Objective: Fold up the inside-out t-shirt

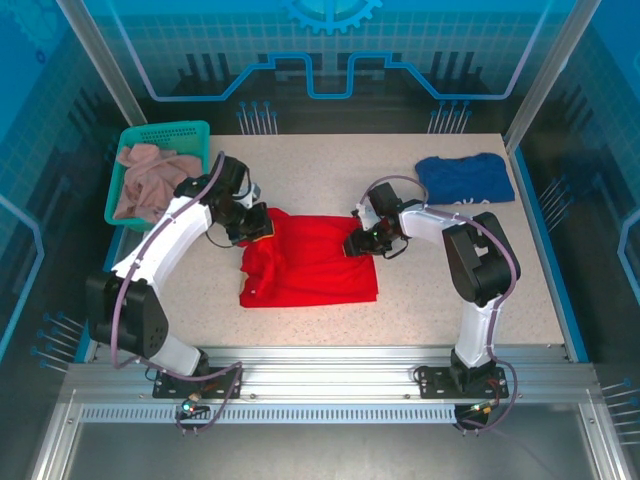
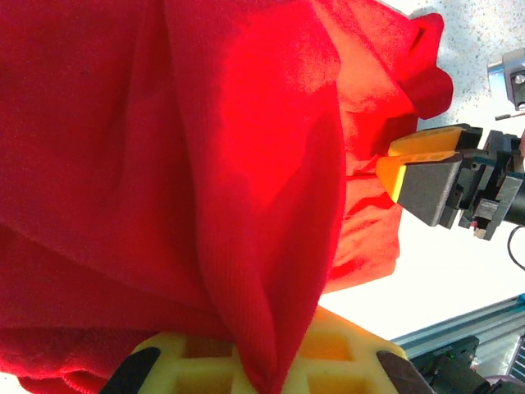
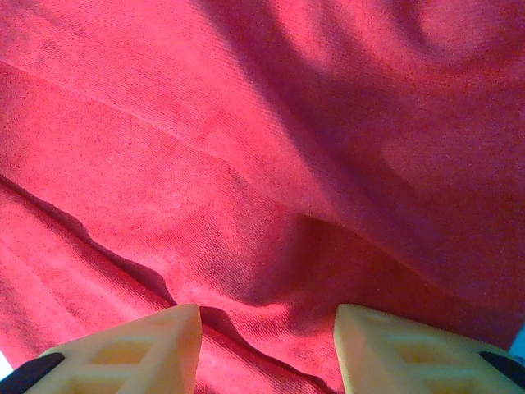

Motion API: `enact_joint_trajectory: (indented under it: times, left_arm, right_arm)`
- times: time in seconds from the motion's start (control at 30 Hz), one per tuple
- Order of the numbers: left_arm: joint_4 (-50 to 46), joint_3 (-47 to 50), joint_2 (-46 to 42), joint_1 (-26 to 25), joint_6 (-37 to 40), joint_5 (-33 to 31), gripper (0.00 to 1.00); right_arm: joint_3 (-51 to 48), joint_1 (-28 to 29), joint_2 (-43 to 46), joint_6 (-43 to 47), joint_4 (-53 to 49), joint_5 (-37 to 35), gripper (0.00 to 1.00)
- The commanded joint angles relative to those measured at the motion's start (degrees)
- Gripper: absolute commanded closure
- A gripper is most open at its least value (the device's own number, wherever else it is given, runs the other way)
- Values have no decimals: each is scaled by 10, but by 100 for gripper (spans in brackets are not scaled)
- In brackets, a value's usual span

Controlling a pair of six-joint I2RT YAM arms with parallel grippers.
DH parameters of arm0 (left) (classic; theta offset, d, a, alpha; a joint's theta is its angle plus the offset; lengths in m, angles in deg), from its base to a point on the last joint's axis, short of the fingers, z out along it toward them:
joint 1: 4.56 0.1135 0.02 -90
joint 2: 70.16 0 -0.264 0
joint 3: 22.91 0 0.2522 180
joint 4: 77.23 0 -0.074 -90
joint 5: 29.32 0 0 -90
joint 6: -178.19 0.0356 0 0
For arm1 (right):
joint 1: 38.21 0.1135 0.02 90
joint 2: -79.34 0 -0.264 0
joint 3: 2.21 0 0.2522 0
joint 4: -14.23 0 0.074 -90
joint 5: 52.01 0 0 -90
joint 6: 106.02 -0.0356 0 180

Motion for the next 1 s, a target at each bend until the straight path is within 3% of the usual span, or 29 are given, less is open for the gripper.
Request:
enact_joint_trajectory:
  times: [0.0, 0.3, 0.47, 0.57, 0.63, 0.73, 0.87, 0.97]
  left_arm:
    - [19, 6, 3, -8, -20, 20, 100]
    - [58, 20, 27, -35, -45, 21, 100]
    - [124, 35, 60, -69, -94, 18, 93]
    - [201, 46, 92, -105, -151, 20, 75]
    - [269, 45, 126, -141, -201, 20, 56]
    - [323, -2, 196, -196, -245, 22, 43]
    - [346, -105, 284, -249, -261, 52, 37]
    - [338, -146, 295, -263, -228, 67, 37]
  right_arm:
    - [0, 2, -15, 7, -6, -7, 52]
    - [0, 3, -9, 5, -9, -6, 51]
    - [-8, -4, 46, -6, -10, 0, 46]
    - [-33, -17, 103, -20, -7, -8, 44]
    - [-58, -28, 146, -29, -9, -22, 44]
    - [-105, -51, 211, -44, -8, -50, 44]
    - [-164, -91, 293, -64, -12, -90, 43]
    - [-184, -113, 339, -70, -16, -117, 41]
